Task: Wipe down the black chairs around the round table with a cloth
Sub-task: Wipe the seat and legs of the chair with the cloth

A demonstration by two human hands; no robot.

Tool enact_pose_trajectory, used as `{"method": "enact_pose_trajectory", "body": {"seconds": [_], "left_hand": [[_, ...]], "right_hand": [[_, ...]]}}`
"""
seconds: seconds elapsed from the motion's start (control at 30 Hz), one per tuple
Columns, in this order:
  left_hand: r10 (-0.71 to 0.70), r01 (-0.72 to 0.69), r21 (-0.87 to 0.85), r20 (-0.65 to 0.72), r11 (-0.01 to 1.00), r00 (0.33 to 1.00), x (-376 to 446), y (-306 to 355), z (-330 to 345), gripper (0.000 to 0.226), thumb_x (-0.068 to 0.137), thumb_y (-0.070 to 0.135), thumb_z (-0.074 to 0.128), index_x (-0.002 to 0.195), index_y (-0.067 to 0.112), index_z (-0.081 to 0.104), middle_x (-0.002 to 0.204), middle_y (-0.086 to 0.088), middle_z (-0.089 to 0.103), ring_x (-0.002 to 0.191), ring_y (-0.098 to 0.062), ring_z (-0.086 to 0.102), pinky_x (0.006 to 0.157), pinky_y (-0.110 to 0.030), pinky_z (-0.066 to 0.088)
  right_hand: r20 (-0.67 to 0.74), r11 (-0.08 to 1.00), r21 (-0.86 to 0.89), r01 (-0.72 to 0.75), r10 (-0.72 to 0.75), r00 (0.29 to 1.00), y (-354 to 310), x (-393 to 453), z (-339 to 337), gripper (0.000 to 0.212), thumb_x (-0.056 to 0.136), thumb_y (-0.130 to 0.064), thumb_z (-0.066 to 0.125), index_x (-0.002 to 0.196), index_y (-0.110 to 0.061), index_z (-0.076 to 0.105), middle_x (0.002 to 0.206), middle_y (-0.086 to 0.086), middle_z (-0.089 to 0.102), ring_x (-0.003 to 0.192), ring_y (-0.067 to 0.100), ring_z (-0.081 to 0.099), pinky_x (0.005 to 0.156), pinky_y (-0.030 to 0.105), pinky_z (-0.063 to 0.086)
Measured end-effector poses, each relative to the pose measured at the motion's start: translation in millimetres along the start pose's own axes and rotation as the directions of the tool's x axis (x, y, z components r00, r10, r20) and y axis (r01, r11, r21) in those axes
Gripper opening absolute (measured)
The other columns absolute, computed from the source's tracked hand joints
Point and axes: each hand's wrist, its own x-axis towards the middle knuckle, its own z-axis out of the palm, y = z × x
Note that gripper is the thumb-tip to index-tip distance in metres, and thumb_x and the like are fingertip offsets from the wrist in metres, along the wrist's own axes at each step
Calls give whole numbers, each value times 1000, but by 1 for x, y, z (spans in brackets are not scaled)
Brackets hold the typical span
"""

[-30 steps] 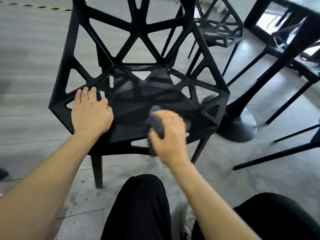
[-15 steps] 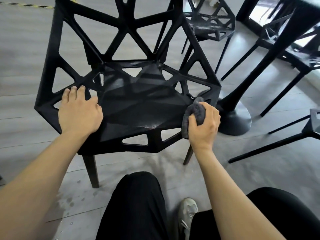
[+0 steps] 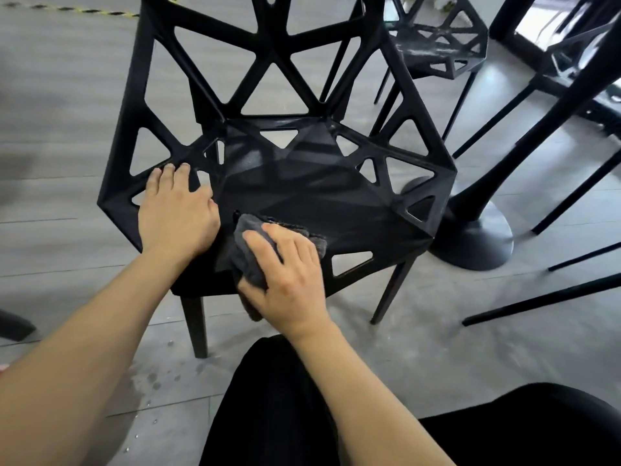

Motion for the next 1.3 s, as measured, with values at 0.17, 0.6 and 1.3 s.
{"method": "enact_pose_trajectory", "body": {"seconds": [0.17,0.6,1.3], "left_hand": [[9,-9,19,-15,1000,1000,-1,2,-1,38,97,29,42,112,9,71,152,-26,41,143,-43,32,122,-51,17],[-26,25,49,8,998,1000,-1,6,0,36,94,28,47,114,11,72,148,-25,47,140,-42,38,121,-50,20],[-37,45,-52,151,998,988,14,55,1,58,96,44,19,137,27,58,147,-8,53,140,-28,41,119,-53,20]], "right_hand": [[-175,880,-103,-464,443,879,93,16,-57,46,80,-33,59,123,-15,62,118,9,60,109,33,54,94,45,42],[328,894,-363,-264,388,861,162,137,-4,45,98,-29,57,135,-7,45,137,20,47,123,42,46,98,47,38],[229,912,-344,-223,311,922,206,263,99,39,95,-31,56,122,-3,53,129,22,54,120,45,47,101,53,38]]}}
